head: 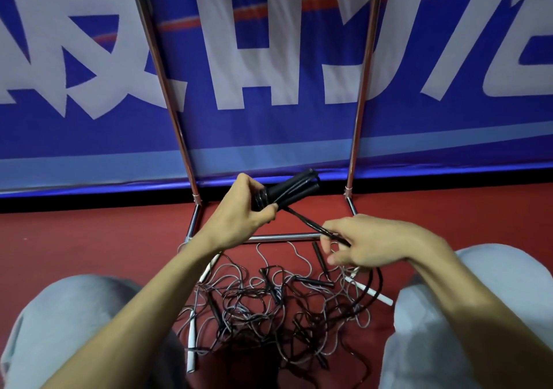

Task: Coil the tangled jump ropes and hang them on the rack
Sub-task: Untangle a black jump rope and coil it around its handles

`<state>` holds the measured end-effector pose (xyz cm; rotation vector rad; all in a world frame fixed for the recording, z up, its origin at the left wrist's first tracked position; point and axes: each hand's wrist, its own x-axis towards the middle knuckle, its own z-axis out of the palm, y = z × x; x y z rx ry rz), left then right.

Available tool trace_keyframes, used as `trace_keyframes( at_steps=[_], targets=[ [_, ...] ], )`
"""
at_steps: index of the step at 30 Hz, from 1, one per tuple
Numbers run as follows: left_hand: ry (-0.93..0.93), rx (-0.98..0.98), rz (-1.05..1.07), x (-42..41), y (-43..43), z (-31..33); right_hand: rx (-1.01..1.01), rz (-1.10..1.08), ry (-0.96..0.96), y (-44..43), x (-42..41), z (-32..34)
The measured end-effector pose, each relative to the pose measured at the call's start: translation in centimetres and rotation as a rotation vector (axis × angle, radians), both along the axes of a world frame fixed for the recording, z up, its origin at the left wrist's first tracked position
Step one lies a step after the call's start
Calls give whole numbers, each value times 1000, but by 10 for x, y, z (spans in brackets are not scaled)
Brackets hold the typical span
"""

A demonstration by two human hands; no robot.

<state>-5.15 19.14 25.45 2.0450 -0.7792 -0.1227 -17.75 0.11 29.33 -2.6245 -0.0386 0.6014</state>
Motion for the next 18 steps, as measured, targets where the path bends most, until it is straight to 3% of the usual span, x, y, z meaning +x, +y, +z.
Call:
trace_keyframes(
  at_steps=[4,9,12,18],
  targets=[
    [-195,271,-123,1,-1,-9,-45,124,1,-1,-11,7],
    [-188,498,-287,-8,-8,-17,77,118,-389,1,-4,4],
    [-201,571,-383,-14,-9,-9,145,-7,-588,-3,1,1],
    [-117,559,-469,-35,-12,1,63,-302,-733,-6,7,-9]
  ],
)
